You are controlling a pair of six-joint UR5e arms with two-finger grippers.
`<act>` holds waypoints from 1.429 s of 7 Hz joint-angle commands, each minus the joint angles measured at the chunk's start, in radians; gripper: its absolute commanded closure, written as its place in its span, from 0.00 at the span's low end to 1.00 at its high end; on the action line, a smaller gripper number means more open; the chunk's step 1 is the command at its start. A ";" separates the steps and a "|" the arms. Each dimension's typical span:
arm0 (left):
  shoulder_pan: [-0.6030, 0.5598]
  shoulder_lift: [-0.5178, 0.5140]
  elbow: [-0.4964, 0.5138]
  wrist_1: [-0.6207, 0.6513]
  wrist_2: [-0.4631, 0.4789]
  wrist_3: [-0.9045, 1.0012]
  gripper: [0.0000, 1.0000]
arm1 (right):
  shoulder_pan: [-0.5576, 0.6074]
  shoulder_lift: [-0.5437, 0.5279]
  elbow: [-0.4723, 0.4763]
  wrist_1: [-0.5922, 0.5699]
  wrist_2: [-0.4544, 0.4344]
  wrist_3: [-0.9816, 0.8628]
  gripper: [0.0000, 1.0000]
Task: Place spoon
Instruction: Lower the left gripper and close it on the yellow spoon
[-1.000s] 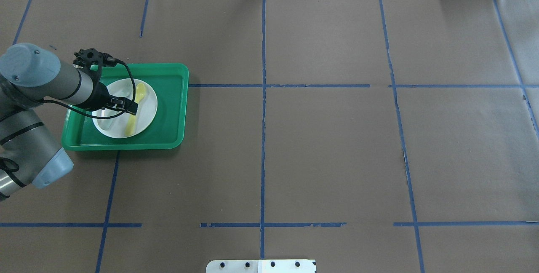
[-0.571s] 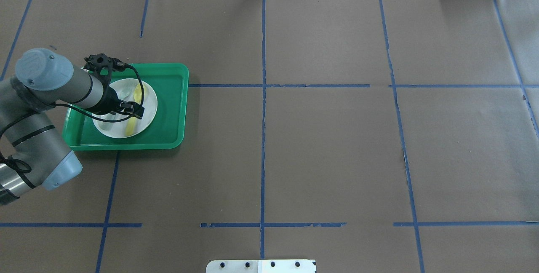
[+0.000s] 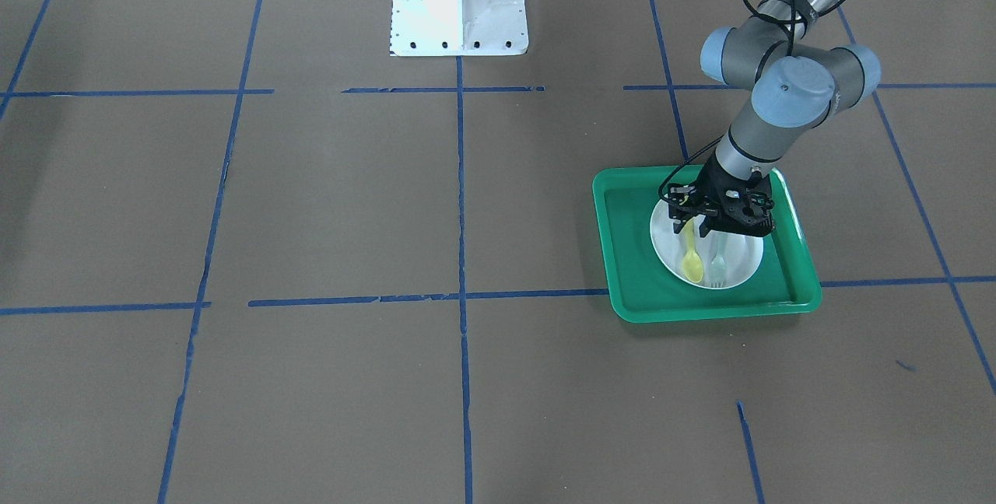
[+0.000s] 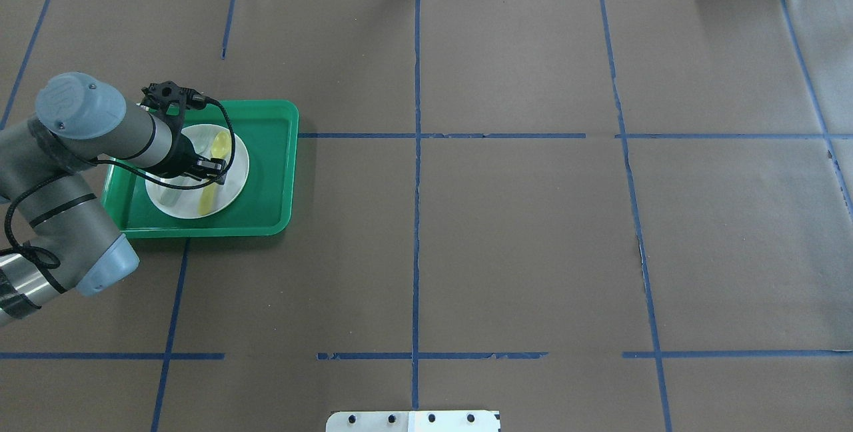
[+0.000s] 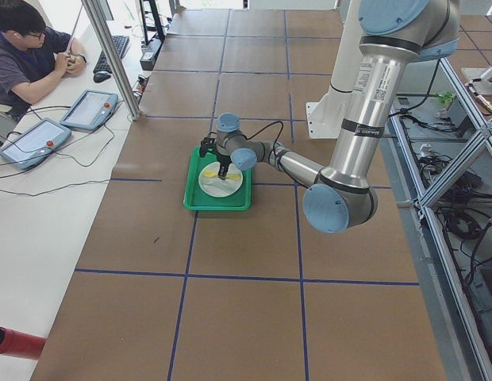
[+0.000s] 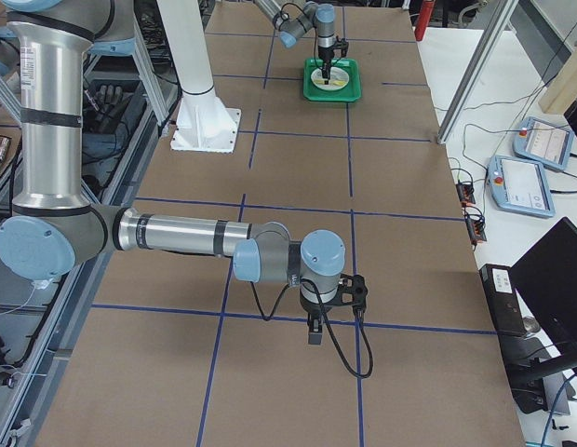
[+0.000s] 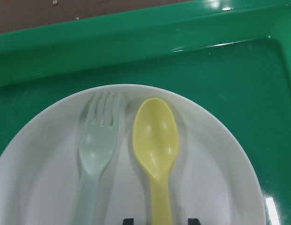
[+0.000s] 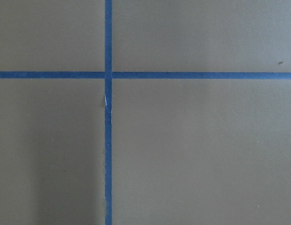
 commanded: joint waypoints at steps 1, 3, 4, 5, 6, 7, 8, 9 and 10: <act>0.000 0.000 0.000 0.004 0.000 -0.001 0.51 | 0.000 0.000 0.000 0.001 0.000 0.000 0.00; 0.000 0.000 0.002 0.006 -0.001 -0.003 0.51 | 0.000 0.000 0.000 0.001 0.000 0.000 0.00; 0.000 0.000 0.006 0.007 -0.001 -0.003 0.51 | 0.000 0.000 0.000 0.001 0.000 0.000 0.00; 0.000 0.000 0.012 0.006 -0.001 -0.003 0.51 | 0.000 0.000 0.000 0.001 0.000 0.000 0.00; 0.000 0.000 0.014 0.006 -0.001 -0.003 0.51 | 0.000 0.001 0.000 0.001 0.000 0.000 0.00; 0.000 -0.002 0.014 0.006 -0.001 -0.003 0.51 | 0.000 0.001 0.000 0.001 0.000 0.000 0.00; 0.000 -0.007 0.014 0.006 -0.001 -0.004 0.66 | 0.000 0.001 0.000 0.000 0.000 0.000 0.00; 0.000 -0.008 0.014 0.007 -0.003 -0.006 0.80 | 0.000 0.000 0.000 0.000 0.000 0.000 0.00; 0.000 -0.008 0.013 0.007 -0.005 -0.006 0.88 | 0.000 0.000 0.000 0.001 0.000 0.000 0.00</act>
